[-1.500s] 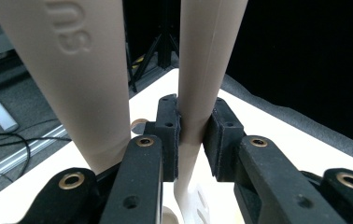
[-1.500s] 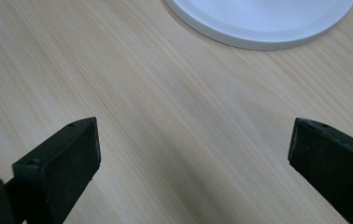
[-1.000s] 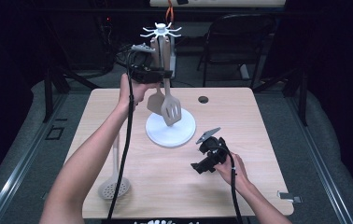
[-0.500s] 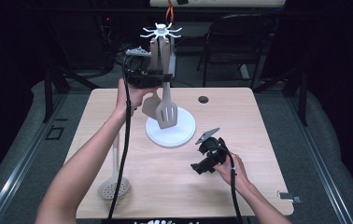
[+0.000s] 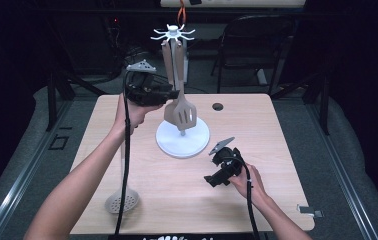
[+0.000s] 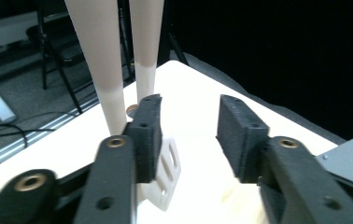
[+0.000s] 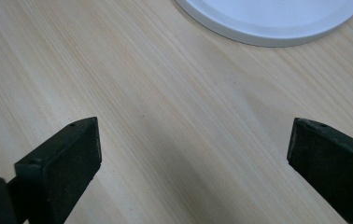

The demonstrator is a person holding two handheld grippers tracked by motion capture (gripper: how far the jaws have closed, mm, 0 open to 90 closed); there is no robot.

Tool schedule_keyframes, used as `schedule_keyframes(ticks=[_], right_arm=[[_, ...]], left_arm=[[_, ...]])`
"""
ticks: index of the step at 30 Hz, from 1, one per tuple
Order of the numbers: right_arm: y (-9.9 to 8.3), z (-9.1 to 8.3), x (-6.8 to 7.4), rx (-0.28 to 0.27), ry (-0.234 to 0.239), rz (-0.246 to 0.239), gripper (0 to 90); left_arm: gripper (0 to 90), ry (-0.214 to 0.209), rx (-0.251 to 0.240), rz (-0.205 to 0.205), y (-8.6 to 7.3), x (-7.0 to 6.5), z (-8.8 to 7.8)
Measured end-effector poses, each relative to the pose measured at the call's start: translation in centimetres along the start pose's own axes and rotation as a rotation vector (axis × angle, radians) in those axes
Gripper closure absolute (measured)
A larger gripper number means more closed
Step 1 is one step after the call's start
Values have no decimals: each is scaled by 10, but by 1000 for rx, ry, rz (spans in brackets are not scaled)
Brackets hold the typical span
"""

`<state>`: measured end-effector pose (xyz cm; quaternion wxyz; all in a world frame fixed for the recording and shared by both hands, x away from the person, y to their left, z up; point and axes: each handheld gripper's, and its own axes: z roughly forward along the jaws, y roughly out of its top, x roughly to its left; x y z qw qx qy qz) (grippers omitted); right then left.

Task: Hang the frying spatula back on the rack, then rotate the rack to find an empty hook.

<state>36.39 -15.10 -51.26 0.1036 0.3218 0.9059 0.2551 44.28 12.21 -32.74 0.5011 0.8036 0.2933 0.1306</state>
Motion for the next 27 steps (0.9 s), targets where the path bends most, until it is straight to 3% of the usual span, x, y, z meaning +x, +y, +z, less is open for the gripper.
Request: schedule_keyframes(ticks=[7, 14, 20, 27], right_arm=[[0, 0, 0, 6, -2, -9, 28], [1, 0, 0, 0, 0, -9, 28], [1, 1, -1, 8, -2, -16, 29], [-1, 2, -2, 17, 0, -13, 30]], left_arm=[[896, 84, -89, 7, 11, 3, -22], [898, 153, -137, 8, 24, 14, -39], [898, 158, -198, -23, 34, 25, -49], [898, 168, -223, 4, 46, 26, -52]])
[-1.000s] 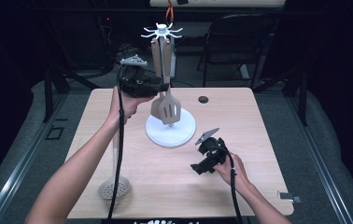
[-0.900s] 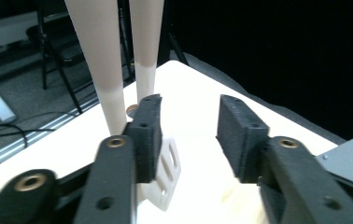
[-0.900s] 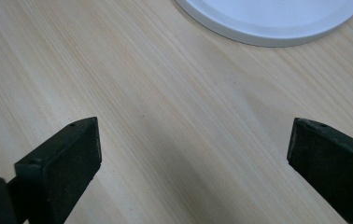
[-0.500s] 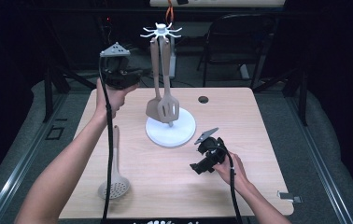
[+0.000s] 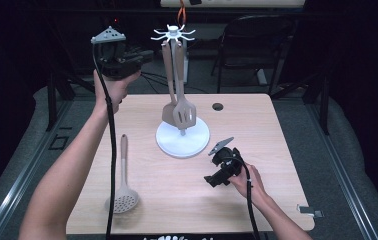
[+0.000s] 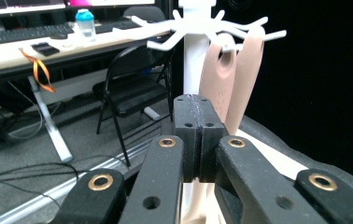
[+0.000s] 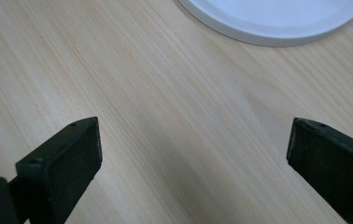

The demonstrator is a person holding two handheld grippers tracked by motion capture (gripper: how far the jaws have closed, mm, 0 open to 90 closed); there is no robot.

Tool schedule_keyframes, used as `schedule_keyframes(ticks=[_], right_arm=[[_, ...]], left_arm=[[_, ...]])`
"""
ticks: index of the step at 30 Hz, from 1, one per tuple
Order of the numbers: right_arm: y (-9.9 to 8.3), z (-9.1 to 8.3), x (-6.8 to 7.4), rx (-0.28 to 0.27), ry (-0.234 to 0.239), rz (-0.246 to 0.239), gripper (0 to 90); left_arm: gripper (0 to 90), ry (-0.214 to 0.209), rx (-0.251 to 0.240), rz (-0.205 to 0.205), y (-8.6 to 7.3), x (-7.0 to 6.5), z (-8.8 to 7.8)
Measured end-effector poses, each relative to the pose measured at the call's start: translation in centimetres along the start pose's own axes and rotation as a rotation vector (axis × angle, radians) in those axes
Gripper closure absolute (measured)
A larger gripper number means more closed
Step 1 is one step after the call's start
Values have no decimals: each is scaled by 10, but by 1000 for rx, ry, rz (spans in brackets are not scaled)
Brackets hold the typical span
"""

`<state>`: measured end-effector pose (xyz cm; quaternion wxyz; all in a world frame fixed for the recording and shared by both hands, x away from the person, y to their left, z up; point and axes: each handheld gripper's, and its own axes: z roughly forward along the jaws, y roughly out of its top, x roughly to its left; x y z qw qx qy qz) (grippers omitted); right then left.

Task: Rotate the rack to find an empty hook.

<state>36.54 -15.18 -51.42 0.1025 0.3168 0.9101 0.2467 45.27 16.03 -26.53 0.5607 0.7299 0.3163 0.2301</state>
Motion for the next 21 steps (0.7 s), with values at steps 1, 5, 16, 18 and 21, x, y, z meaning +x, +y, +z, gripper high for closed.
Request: schedule_keyframes(ticks=[1, 5, 16, 18, 21], right_arm=[[0, -1, 0, 8, -2, 0, 30], [0, -1, 0, -3, -6, -1, 32], [0, 2, 2, -7, -1, -3, 35], [0, 2, 2, -7, -2, -2, 35], [0, 2, 2, -8, -1, -5, 35]], left_arm=[[898, 0, -2, 1, 2, 0, 0], [898, 10, -11, 18, 12, -1, 3], [898, 87, 19, 21, 23, 6, 20], [899, 97, 21, 20, 23, 7, 23], [899, 116, 26, 15, 24, 8, 26]])
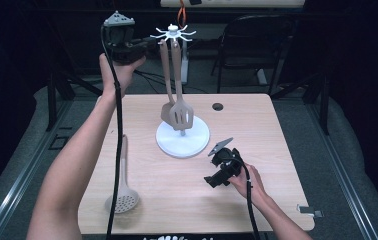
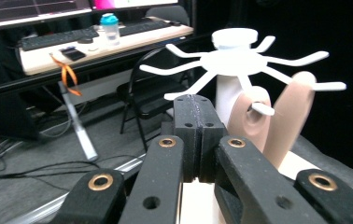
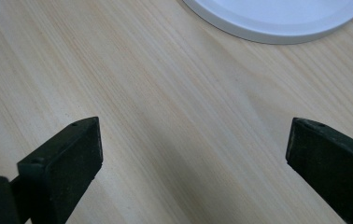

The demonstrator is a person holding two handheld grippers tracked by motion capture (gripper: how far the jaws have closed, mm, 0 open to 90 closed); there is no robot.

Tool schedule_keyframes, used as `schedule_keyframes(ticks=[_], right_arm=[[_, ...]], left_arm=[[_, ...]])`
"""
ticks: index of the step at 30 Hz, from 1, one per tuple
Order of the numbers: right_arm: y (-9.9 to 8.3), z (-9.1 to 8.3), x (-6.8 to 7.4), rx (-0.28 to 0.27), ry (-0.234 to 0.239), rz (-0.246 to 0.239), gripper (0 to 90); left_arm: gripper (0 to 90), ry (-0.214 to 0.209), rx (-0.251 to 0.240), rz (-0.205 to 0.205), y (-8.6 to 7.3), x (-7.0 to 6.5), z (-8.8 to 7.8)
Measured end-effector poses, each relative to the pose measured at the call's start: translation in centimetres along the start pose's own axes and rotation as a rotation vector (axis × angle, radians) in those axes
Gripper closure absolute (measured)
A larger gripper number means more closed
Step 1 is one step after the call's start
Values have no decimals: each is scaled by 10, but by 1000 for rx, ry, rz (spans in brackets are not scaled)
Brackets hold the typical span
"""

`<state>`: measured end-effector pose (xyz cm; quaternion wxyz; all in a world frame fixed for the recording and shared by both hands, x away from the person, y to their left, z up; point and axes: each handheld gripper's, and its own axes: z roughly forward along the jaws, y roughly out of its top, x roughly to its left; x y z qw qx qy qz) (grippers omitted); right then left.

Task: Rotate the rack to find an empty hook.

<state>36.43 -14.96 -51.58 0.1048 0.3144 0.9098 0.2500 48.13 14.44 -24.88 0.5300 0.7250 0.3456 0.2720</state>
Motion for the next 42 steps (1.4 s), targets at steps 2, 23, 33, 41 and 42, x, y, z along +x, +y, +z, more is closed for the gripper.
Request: schedule_keyframes(ticks=[2, 23, 33, 41, 42], right_arm=[[1, 0, 0, 9, 1, -11, 35], [1, 0, 2, 8, 2, -15, 37], [2, 1, 3, 12, 4, -5, 37], [2, 0, 3, 17, 7, -14, 37], [2, 0, 2, 19, 6, -15, 37]], left_arm=[[898, 10, 5, -1, 1, 1, 2], [898, -49, 12, 63, -11, -16, -20], [898, -54, -15, 80, -1, -24, -19], [898, -26, -6, 69, 1, -20, -13], [899, -23, -4, 66, 1, -19, -13]])
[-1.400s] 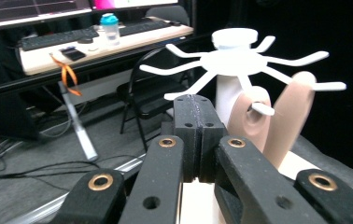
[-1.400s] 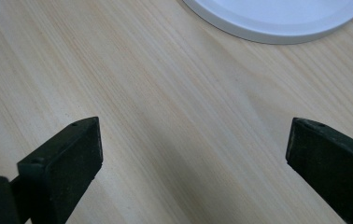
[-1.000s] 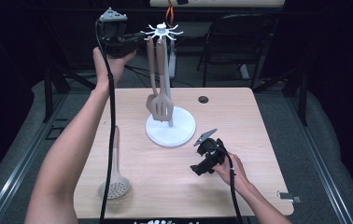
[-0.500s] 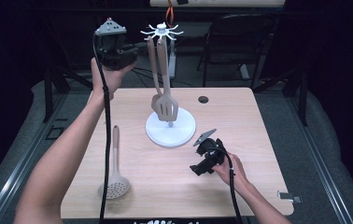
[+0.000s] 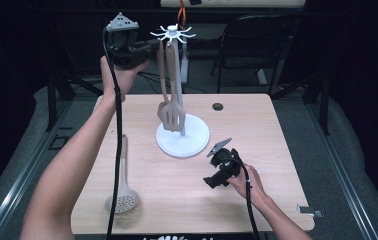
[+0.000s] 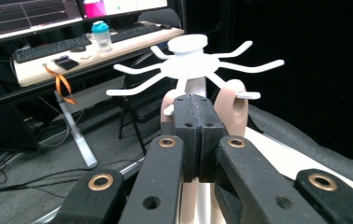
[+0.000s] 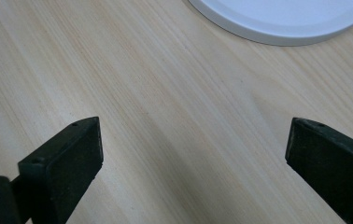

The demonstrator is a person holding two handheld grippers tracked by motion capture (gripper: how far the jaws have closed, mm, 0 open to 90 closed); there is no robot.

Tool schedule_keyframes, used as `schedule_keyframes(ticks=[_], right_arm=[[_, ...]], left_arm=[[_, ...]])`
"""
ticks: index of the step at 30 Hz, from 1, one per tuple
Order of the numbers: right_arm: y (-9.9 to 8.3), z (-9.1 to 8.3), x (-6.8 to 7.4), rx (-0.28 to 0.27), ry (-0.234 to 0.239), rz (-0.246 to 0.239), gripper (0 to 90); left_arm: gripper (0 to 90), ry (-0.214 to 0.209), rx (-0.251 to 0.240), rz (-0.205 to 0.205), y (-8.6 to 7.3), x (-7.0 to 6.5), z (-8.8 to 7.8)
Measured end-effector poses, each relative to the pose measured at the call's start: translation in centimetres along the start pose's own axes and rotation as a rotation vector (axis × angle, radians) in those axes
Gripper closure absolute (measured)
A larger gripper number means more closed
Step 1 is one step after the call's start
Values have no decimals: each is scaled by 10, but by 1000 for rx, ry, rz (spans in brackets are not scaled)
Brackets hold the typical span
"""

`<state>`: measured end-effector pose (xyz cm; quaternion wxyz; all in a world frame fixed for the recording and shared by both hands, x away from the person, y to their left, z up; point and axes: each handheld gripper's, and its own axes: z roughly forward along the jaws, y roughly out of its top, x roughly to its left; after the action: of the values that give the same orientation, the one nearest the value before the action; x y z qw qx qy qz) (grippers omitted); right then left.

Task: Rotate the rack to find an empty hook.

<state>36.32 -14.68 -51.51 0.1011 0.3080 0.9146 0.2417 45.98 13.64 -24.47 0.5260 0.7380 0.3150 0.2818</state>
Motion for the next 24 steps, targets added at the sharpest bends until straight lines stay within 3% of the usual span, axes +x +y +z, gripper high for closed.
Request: schedule_keyframes(ticks=[12, 16, 18, 24], right_arm=[[0, 0, 0, -4, -3, 1, 38], [-1, 1, 1, -39, -5, 15, 40], [0, 0, 0, -14, -4, -4, 39], [0, 0, -1, -10, -5, -4, 39]], left_arm=[[899, 36, 7, -17, 2, 10, 4], [899, 42, 9, -26, 3, 13, 7], [899, 46, 9, -32, 4, 15, 8], [899, 37, 6, -28, 1, 14, 5]])
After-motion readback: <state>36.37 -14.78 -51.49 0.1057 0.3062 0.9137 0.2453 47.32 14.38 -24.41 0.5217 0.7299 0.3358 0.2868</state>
